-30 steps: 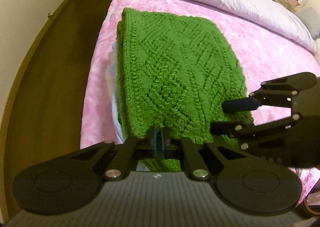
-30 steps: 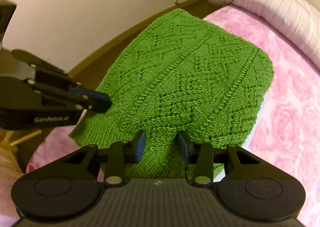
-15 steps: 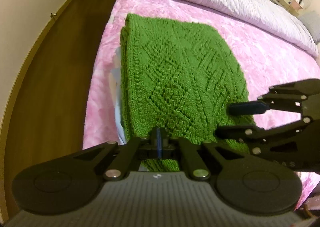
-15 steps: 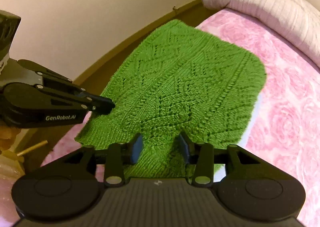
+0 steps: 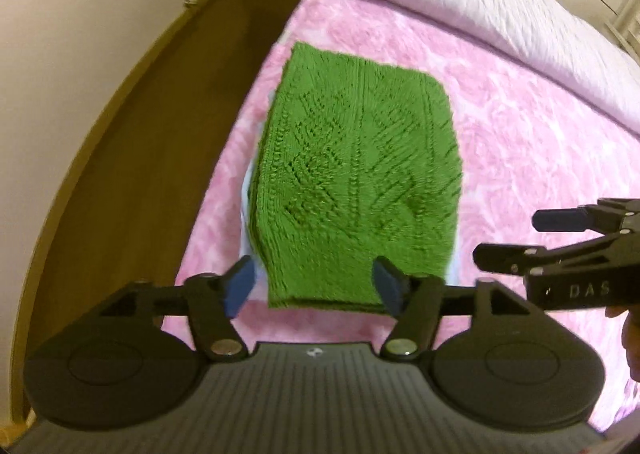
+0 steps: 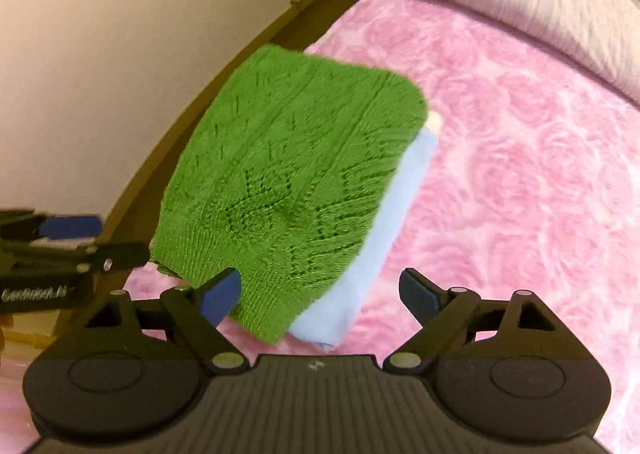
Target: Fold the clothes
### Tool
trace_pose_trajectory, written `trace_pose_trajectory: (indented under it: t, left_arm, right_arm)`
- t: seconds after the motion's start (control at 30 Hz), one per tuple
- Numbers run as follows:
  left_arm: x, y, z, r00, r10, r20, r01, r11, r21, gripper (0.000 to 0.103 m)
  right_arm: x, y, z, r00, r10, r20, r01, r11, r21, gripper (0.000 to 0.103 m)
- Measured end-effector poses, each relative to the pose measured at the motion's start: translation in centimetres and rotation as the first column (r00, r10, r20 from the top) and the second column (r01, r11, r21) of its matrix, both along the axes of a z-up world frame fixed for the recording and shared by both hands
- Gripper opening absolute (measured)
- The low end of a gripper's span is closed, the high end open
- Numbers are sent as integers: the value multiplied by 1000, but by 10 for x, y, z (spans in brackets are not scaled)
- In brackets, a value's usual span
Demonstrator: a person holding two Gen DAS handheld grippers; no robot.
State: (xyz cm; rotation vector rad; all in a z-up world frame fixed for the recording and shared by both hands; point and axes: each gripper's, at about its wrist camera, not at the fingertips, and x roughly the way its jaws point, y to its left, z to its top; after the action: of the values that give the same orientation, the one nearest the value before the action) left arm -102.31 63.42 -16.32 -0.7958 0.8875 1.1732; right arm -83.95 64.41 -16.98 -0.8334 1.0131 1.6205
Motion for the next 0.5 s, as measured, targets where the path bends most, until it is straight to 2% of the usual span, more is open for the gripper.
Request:
trace_pose_trajectory:
  t: [0.17,0.3,0.4,0.5]
  left_arm:
    - [17,-42,38,995,94,-12,-93,994,58,87]
    - [32,-77,71,986,163,-22,-160,982,105,93]
    - [53,-105,98,972,227,-55,-217,965,146,96]
    - [82,-137,123,954,297,-48,-285,942,177,99]
  right_arm:
    - [27,-29,37,999,23,-34,-21,998,59,89]
    - [53,-57,65,996,53,-65,-45,993,113,89]
    - [72,-78,86,993,76,-87,-62,986,154,89]
    - [106,-99,107,987,121,-104,-100,977,189,89]
